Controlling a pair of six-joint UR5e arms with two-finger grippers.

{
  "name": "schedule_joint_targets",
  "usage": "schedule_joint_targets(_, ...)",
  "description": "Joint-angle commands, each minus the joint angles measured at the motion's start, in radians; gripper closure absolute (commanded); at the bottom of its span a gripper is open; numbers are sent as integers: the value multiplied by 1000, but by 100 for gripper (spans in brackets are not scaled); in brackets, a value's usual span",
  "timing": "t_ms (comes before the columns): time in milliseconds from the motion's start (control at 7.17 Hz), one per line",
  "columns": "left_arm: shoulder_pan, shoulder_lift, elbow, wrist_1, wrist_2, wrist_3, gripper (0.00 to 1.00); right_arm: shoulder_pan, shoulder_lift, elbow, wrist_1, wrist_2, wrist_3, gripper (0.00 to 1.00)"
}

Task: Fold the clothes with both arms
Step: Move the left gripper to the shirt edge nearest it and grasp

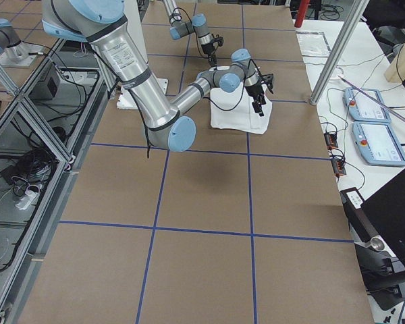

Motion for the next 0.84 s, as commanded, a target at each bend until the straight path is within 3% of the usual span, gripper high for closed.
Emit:
schedule_joint_targets(0,1,99,-107,5,-4,13,100,-2,2,1,0,0,0,0)
schedule_joint_targets(279,-22,114,-87,10,-5,94,100,-7,2,-1,0,0,0,0)
schedule_joint_targets(558,-233,42,25,13,-11,313,100,-13,4,-1,0,0,11,0)
schedule_joint_targets(697,-318,-43,123,17,-12,376,100,-16,4,-1,0,0,14,0)
